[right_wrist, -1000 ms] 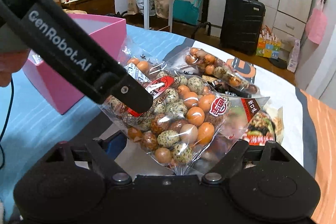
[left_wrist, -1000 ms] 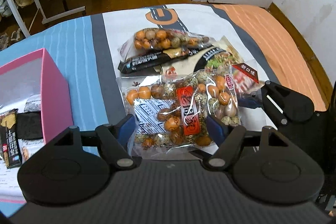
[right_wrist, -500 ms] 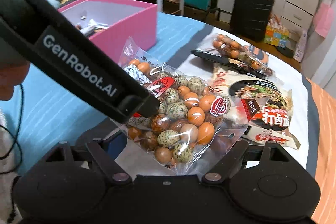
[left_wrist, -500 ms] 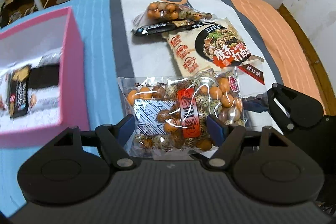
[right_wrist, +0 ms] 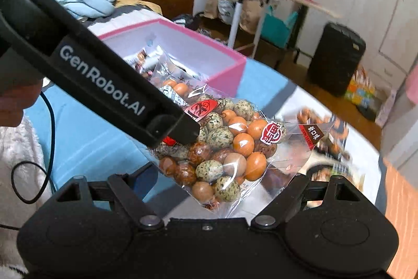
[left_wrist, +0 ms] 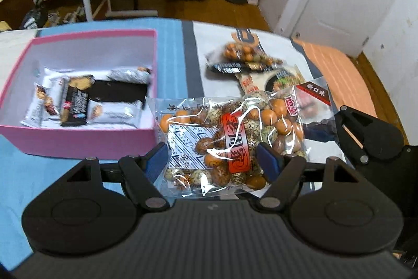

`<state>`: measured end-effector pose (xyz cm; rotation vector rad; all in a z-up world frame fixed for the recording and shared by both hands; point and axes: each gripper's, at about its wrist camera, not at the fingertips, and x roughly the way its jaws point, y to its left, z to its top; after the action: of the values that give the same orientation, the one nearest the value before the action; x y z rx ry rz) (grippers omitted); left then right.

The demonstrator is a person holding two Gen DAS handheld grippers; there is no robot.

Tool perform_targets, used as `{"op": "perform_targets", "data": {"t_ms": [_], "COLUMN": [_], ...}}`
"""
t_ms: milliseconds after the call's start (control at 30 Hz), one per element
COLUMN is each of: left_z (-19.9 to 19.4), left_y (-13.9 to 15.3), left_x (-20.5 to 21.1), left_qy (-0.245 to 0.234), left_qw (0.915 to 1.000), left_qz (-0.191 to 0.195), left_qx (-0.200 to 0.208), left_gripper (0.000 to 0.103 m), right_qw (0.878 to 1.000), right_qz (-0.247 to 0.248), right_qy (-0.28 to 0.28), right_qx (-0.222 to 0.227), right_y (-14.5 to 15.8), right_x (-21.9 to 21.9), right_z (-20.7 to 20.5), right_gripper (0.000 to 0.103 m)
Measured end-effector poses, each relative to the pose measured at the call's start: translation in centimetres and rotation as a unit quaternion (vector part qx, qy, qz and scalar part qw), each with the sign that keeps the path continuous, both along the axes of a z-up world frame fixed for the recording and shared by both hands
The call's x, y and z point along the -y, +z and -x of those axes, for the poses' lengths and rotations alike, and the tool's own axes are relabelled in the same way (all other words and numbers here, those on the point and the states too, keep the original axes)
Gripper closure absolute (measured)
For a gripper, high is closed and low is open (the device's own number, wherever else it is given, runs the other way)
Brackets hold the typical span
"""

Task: Organize snacks
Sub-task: 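Carry the quail egg bag into the pink box and lower it, then open both grippers and withdraw them from the box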

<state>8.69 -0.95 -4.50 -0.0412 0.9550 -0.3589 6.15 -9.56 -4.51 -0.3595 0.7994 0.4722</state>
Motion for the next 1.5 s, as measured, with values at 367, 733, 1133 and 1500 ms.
{"op": "perform_targets", "data": {"t_ms": [367, 733, 1133, 1500], "left_z": [-2.6, -11.8, -16.2, -15.1], "left_y": [2.9, -0.6, -7.4, -9.7], "left_x": [-6.4, -14.9, -17.1, -17.2], "left_qy": [0.044, 0.124, 0.135, 0.139], "left_qw": [0.9969, 0.9922, 0.9891, 0.9871], "left_qz": [-0.021, -0.009, 0.006, 0.034], "left_qx": [0.062, -0.007, -0.059, -0.073], "left_gripper": [0.029, 0.030, 0.029, 0.031], "right_qw": [0.998, 0.990, 0.980, 0.978], "right_qz": [-0.048, -0.073, -0.037, -0.036], "right_qy": [0.050, 0.105, 0.060, 0.074], "right_qx": [0.014, -0.065, -0.186, -0.191], "right_y": [2.3, -0.9, -5.6, -5.4], "right_x": [-5.0, -10.8, -13.8, -11.7], "right_z": [-5.1, -14.4, -18.2, -17.7], "right_gripper": [0.016, 0.016, 0.016, 0.016]}}
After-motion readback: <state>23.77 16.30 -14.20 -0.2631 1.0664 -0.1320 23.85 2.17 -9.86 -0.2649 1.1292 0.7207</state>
